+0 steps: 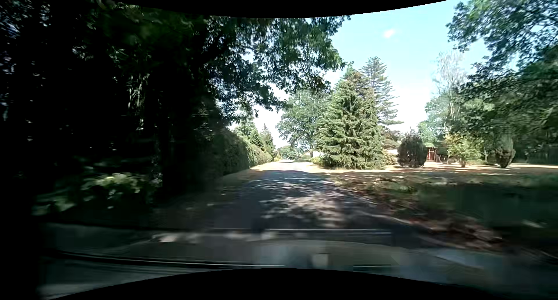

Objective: Follow the waypoints while adhering to traffic rules and regulations

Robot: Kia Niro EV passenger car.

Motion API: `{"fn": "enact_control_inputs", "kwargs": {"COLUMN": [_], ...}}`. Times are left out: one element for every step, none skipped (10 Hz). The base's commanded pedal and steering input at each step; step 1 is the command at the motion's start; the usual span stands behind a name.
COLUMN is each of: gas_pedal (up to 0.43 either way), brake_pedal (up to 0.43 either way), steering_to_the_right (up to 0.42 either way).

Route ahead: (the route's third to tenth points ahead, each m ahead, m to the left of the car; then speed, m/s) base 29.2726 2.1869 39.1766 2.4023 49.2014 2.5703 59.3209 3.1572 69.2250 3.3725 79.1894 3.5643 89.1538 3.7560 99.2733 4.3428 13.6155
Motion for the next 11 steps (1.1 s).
{"fn": "enact_control_inputs", "kwargs": {"gas_pedal": [0.169,0.169,0.169,0.177,0.177,0.177,0.177,0.177,0.177,0.177,0.177], "brake_pedal": [0.006,0.006,0.006,0.006,0.006,0.006,0.006,0.006,0.006,0.006,0.006], "steering_to_the_right": [-0.014,-0.014,-0.014,-0.012,-0.011,-0.009,-0.007,-0.004,-0.004,-0.003,-0.003]}}
